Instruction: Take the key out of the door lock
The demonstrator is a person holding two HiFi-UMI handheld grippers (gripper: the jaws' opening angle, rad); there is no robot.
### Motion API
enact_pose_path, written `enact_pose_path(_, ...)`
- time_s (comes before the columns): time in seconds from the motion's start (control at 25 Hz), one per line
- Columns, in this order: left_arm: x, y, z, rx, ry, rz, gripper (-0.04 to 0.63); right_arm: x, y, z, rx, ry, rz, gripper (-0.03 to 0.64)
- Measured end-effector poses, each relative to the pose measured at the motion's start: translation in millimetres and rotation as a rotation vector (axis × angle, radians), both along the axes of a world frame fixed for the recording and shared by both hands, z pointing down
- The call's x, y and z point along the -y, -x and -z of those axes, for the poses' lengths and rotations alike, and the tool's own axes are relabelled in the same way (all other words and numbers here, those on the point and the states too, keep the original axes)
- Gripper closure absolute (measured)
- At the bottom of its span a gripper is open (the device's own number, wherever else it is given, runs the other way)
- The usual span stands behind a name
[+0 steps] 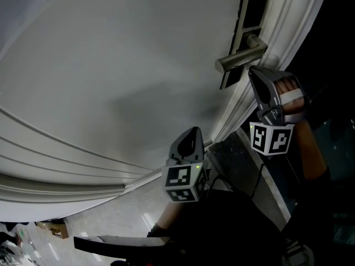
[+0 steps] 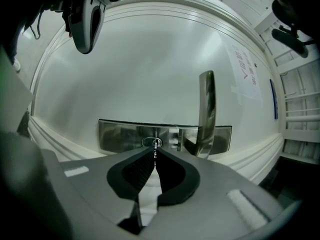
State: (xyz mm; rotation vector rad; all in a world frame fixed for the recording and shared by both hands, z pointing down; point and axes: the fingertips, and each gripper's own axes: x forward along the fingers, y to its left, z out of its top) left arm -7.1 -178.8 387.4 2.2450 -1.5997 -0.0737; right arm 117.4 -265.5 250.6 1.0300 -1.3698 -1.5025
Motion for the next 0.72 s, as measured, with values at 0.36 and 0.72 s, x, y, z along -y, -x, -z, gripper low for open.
enact_pose_path(0.36, -1.1, -2.8, -1.2, 0.002, 0.002, -0.008, 0.595, 1.5, -1.3, -2.0, 0.002, 0.005, -0.001, 0.604)
enact_pose_path(0.72, -1.2, -3.0, -1.0, -0.003, 0.001, -0.008, 0.595, 1.6, -2.3, -2.6, -0.001, 0.004, -0.005, 0.604)
